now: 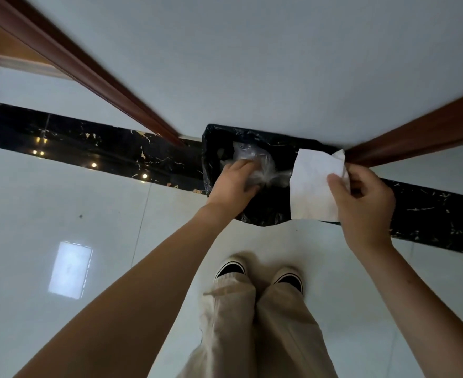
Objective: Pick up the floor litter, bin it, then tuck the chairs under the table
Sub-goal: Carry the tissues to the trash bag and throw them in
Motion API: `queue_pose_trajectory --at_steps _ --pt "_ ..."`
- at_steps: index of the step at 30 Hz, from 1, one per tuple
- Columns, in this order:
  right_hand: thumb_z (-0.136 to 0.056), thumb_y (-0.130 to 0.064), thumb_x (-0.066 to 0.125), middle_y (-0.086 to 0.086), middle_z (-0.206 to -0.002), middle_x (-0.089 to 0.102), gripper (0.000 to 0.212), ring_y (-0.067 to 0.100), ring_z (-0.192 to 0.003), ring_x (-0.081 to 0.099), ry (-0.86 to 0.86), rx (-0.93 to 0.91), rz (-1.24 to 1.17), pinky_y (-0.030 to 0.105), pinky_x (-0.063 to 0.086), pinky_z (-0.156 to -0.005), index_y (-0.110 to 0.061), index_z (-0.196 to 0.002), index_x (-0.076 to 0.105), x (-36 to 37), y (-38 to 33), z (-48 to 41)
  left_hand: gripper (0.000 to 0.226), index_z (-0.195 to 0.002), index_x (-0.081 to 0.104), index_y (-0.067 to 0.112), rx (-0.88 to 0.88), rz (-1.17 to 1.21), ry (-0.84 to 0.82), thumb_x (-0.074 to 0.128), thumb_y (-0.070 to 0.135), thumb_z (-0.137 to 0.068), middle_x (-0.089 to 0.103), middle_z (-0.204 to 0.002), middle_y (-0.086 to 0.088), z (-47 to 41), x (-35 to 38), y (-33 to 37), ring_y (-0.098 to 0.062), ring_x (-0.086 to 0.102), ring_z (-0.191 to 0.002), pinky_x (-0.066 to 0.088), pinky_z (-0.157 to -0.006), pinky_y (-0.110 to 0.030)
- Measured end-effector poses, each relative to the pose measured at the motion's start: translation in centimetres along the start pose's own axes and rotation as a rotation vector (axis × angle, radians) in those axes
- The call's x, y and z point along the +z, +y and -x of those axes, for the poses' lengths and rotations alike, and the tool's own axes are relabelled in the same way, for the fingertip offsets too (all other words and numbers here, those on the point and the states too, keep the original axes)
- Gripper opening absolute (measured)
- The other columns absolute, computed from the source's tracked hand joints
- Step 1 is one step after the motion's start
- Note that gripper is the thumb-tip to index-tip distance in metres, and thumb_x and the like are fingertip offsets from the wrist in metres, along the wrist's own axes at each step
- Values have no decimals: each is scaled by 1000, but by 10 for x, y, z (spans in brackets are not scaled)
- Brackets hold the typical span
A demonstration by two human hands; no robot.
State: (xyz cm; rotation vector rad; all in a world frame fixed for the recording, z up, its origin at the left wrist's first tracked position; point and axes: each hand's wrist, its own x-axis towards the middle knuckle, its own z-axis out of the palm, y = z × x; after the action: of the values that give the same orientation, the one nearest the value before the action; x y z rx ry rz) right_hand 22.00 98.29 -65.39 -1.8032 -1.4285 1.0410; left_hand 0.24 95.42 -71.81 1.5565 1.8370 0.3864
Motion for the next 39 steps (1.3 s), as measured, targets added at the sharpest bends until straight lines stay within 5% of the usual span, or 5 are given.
queue_pose_trajectory --at_steps 8,16,30,39 --pt "-89 -16 66 2 -91 69 17 13 -82 63 -29 -43 -2 18 45 -69 -12 -105 70 -1 -26 4 56 -135 51 12 27 19 61 71 17 -83 51 -137 -2 20 -33 9 -26 44 -124 36 -106 -34" --pt "-89 -5 66 11 -93 61 19 27 -91 54 -133 -462 291 26 41 -81 -1 -108 65 37 -27 1 53 -138 48 10 145 -296 220 62 25 -89 51 -141 -6 48 -56 -16 -26 40 -134 31 -112 -42" --pt "-91 -16 59 5 -109 63 27 22 -99 60 -463 -155 417 29 48 -78 -13 -118 61 107 17 -9 57 -142 42 16 112 -297 128 60 32 -91 44 -146 -3 56 -44 -58 -22 32 -140 24 -116 -40" --pt "-88 -15 66 14 -125 58 42 31 -115 53 -356 -256 494 38 46 -96 -4 -127 56 15 -88 28 58 -144 41 14 115 -290 127 58 37 -93 44 -146 -4 90 -137 26 -24 32 -140 25 -115 -41"
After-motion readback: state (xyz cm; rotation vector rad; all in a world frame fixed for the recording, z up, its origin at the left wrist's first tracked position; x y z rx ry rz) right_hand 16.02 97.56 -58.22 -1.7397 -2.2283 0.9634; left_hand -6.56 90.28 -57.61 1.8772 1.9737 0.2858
